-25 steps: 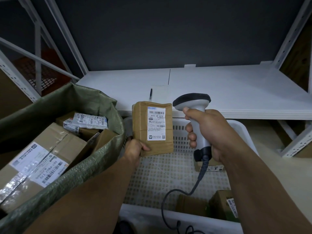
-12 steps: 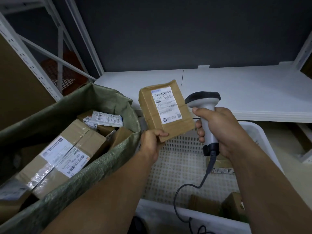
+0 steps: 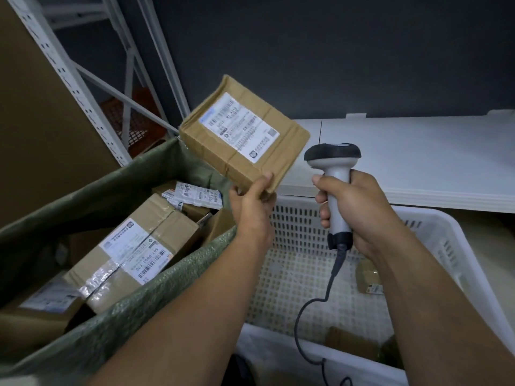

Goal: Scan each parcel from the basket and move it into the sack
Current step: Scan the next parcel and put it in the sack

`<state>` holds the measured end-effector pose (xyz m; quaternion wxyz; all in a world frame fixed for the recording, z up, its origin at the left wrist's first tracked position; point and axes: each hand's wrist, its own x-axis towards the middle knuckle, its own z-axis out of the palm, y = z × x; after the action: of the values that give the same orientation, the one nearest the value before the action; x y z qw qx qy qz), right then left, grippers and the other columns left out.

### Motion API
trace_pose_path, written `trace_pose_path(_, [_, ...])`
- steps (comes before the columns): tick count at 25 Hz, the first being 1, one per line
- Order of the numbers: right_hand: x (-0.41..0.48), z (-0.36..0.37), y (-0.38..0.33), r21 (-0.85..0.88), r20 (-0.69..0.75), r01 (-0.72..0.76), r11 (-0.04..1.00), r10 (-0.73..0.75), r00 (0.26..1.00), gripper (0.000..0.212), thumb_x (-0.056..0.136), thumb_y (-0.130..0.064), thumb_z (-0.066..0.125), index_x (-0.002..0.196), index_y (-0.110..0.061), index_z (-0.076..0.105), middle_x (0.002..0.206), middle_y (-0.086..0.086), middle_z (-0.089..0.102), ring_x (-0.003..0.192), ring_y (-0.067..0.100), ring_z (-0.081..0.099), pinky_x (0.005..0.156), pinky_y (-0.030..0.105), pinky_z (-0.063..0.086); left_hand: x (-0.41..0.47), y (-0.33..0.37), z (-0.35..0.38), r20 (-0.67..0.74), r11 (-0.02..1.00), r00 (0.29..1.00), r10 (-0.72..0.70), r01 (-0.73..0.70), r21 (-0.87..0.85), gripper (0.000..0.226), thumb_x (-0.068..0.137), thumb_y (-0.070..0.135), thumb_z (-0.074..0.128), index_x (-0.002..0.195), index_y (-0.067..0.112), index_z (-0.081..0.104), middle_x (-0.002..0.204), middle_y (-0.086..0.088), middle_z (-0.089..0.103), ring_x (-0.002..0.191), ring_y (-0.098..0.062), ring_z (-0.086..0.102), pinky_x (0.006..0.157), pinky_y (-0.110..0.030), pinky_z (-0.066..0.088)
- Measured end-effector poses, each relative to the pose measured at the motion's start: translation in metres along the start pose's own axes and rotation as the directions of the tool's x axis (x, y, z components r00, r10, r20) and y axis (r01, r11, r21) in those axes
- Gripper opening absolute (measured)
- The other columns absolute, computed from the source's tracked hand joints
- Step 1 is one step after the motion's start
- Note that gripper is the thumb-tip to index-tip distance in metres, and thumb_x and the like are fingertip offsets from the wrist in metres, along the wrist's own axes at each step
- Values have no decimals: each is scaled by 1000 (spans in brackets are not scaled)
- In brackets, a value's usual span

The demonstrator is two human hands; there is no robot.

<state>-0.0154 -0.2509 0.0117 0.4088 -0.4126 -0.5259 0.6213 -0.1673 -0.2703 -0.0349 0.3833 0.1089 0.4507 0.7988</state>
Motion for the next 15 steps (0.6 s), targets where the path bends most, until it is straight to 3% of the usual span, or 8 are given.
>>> trace_pose_path(3, [0,7,3,-5,32,4,1000,-3,999,16,95,-21,69,96,-8,60,75,7,61,48,17,53,51,31,49,12,19,-12,-148,997,986,72,-69,27,78,82,24,84,145,22,38,135,-3,60,117,-17,62,109,-43,49])
trace_pose_path(6, [2,13,6,-19,47,-17,1000,18,999,15,96,-20,69,94,-9,60,74,7,62,49,16,53,51,31,49,29,34,-30,-355,979,923,150,-90,181,114,68,43,92,158,27,23,149,-2,44,133,-22,48,117,-48,39])
trace_pose_path(8, [3,15,8,-26,52,-25,999,26,998,15,96,-20,68,93,-9,60,73,7,62,49,16,53,50,31,49,39,36,-40,-455,965,875,165,-48,257,122,65,51,92,159,27,19,154,-5,34,140,-26,39,119,-48,34])
trace_pose_path(12, [6,19,11,-24,63,-37,999,39,997,16,96,-20,68,92,-8,59,73,8,61,48,17,52,49,31,48,53,35,-56,-573,935,809,133,90,344,124,63,62,87,158,20,20,155,-10,29,145,-33,29,120,-52,30])
trace_pose_path(15, [6,22,13,-24,64,-44,999,45,997,16,96,-20,69,92,-8,59,74,9,61,48,17,52,48,30,48,57,39,-63,-658,903,736,157,163,398,96,81,48,80,153,12,27,154,-14,32,143,-35,33,119,-47,29])
